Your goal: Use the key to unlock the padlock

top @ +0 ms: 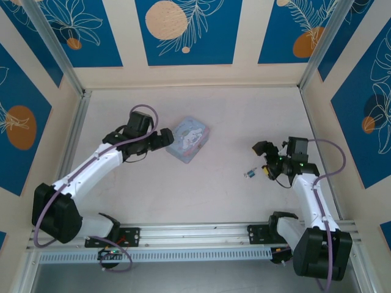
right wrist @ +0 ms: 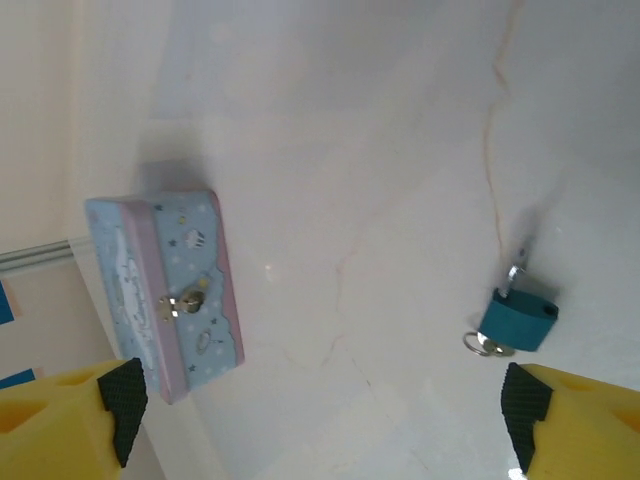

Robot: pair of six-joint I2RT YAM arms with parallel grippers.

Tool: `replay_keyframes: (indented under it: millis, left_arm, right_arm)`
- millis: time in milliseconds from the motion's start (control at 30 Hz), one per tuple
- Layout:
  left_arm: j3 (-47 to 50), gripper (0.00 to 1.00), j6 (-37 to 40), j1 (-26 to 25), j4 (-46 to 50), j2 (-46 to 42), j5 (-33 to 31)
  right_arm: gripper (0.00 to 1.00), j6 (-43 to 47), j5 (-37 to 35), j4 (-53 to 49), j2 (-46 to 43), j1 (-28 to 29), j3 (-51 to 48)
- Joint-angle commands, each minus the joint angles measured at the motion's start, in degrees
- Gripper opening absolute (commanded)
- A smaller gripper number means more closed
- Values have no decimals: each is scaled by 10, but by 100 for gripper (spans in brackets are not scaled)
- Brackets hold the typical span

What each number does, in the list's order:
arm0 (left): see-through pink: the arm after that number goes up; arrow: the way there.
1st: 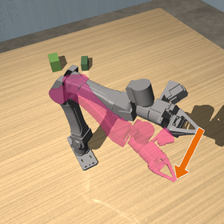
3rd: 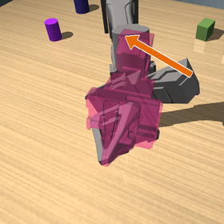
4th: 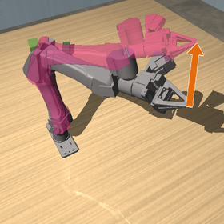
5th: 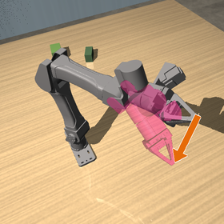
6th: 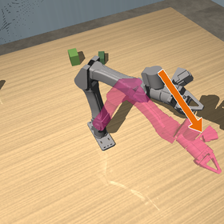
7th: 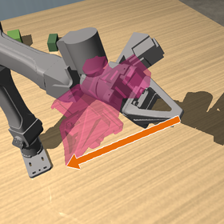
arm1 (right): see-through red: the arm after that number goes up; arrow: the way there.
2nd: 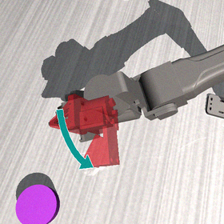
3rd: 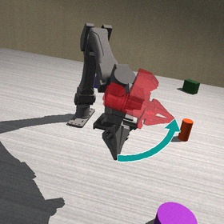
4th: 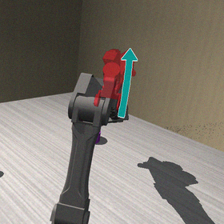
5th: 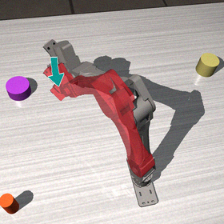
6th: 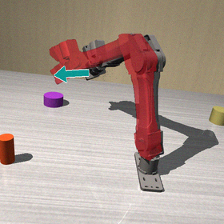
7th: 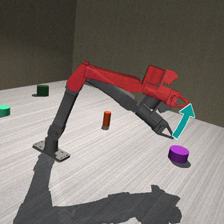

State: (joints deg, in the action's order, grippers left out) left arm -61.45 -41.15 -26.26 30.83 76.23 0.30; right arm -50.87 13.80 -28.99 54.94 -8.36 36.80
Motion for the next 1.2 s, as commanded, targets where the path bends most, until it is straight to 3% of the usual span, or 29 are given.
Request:
replay_keyframes:
  millis: [0,133,167,300,400,600,767,867,1033,1133,1167]
  left_arm:
    - [-22,99,42,18,37,-25,-66]
    - [-9,100,103,23,12,-55,-184]
    - [4,99,126,23,-11,-66,-222]
    - [85,99,242,24,-150,-112,-338]
    - [122,99,318,40,-211,-124,-383]
    - [253,99,372,101,-374,-116,-373]
    - [371,99,389,136,-616,-31,-353]
    - [398,100,397,152,-708,14,-322]
    - [393,100,411,194,-768,77,-190]
    - [389,100,431,198,-795,114,-117]
    - [396,99,433,204,-818,122,-103]
  right_arm:
    - [94,39,-38,-41,11,2,53]
    - [95,65,-107,-37,44,3,108]
    - [100,72,-131,-21,52,5,113]
    - [100,112,-245,72,65,16,98]
    - [100,195,-315,137,71,35,82]
    - [100,290,-356,265,109,48,29]
    - [100,350,-379,409,162,62,-49]
    - [100,373,-378,510,194,62,-97]
    - [100,384,-311,622,232,60,-113]
    - [99,416,-259,763,277,80,-158]
    - [99,436,-248,851,316,88,-185]
